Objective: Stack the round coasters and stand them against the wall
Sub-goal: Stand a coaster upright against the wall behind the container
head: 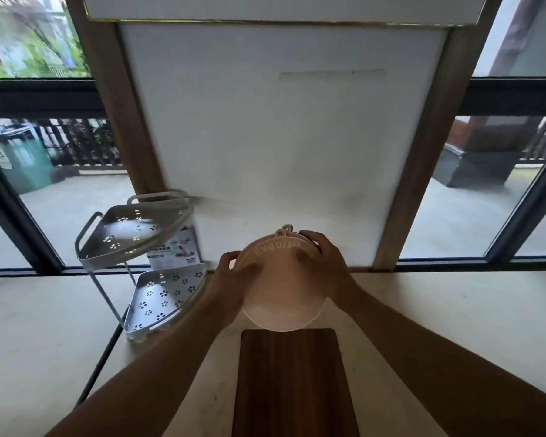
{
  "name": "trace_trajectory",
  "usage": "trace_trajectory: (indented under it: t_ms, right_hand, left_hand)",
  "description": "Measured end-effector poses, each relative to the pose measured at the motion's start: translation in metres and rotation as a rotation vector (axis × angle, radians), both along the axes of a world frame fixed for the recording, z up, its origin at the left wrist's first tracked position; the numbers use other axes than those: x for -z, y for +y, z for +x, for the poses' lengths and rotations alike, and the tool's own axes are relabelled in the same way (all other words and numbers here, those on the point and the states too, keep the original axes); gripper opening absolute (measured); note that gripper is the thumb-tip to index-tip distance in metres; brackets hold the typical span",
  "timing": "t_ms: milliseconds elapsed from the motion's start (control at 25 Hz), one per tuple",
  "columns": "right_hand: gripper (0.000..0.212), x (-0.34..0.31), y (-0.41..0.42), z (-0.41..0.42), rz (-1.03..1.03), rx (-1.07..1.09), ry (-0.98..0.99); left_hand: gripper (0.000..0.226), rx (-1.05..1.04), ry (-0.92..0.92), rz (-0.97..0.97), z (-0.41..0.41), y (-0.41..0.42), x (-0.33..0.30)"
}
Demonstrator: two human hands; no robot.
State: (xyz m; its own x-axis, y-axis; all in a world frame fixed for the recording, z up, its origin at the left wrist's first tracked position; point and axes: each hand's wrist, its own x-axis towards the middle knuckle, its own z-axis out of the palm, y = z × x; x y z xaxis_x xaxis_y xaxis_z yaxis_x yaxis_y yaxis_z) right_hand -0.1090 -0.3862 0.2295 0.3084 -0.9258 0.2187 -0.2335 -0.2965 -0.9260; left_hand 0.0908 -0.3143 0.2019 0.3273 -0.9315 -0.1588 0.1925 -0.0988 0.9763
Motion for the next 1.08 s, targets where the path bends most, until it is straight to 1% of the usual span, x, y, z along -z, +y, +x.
trace_trajectory:
  t_ms: [80, 160, 240, 360, 440, 560, 640, 720, 880, 1080]
  right_hand:
    - [0.047, 0.007, -0.001, -0.004, 0.026, -0.011, -0.017]
    - [0.044, 0.014, -0.005, -0.009, 0.025, -0.011, -0.024]
    - [0.038, 0.020, -0.010, -0.013, 0.004, 0.009, 0.010]
    - [0.033, 0.030, -0.019, -0.015, 0.020, 0.073, 0.054]
    - [0.031, 0.037, -0.024, -0.014, 0.041, 0.096, 0.077]
    - [0.032, 0.047, -0.034, -0.011, 0.076, 0.103, 0.089]
    - [0.034, 0.053, -0.040, -0.010, 0.079, 0.084, 0.116]
    - [0.035, 0.061, -0.047, -0.009, 0.091, 0.075, 0.142]
    - [0.034, 0.079, -0.060, -0.004, 0.142, 0.091, 0.146]
    - [0.030, 0.098, -0.078, 0.004, 0.174, 0.087, 0.161]
  left_hand:
    - [0.050, 0.011, 0.027, 0.011, -0.008, -0.002, 0.004]
    - [0.052, 0.077, 0.039, -0.005, -0.013, -0.005, 0.007]
    - [0.045, 0.135, 0.007, -0.034, -0.017, -0.009, 0.012]
    - [0.035, 0.023, -0.071, 0.021, -0.023, -0.016, 0.015]
    - [0.032, -0.018, -0.108, 0.061, -0.024, -0.021, 0.020]
    - [0.033, -0.009, -0.147, 0.061, -0.019, -0.030, 0.026]
    - [0.035, 0.035, -0.182, 0.055, -0.015, -0.036, 0.027]
    - [0.039, 0.076, -0.226, 0.059, -0.011, -0.043, 0.030]
    - [0.035, 0.109, -0.325, 0.076, -0.005, -0.059, 0.043]
    - [0.028, 0.119, -0.545, 0.125, 0.002, -0.083, 0.067]
